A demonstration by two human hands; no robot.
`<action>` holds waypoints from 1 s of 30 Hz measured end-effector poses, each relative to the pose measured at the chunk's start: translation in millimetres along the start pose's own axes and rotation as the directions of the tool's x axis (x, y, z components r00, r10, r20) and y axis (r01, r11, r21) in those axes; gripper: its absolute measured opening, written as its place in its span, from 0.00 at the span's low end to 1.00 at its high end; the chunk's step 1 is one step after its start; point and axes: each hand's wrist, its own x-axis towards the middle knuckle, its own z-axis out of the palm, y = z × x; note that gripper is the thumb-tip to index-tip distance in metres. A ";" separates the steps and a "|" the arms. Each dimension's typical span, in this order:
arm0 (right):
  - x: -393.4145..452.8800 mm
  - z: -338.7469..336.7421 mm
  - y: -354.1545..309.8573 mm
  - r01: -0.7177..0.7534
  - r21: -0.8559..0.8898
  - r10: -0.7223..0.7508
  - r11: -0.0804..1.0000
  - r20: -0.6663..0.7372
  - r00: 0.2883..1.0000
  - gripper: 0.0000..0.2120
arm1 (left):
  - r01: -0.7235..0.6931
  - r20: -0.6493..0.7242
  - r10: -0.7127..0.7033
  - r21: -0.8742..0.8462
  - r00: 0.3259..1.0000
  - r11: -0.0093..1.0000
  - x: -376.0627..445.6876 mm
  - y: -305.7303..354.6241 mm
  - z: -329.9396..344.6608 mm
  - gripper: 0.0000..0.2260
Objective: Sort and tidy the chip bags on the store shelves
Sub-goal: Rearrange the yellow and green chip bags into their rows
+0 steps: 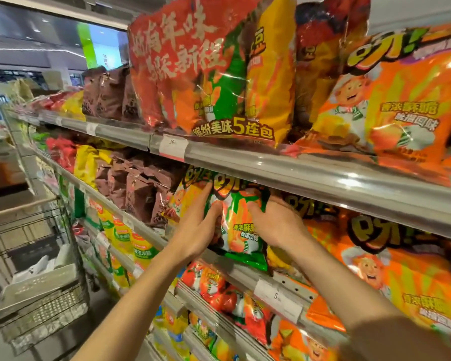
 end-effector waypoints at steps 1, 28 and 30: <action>2.7 1.5 0.4 -0.021 -0.004 0.021 1.000 -0.008 1.000 0.23 | -0.010 0.024 0.010 -0.006 1.000 1.000 6.9 -3.8 2.6 0.26; -38.0 58.4 38.5 -0.264 -0.507 -0.006 0.821 -0.468 0.884 0.32 | -0.541 0.188 0.558 0.611 0.808 0.578 19.6 -59.9 41.1 0.29; -35.2 67.6 37.9 -0.286 -0.475 0.042 0.832 -0.461 0.887 0.32 | -0.535 0.184 0.555 0.614 0.812 0.580 21.5 -60.0 42.0 0.29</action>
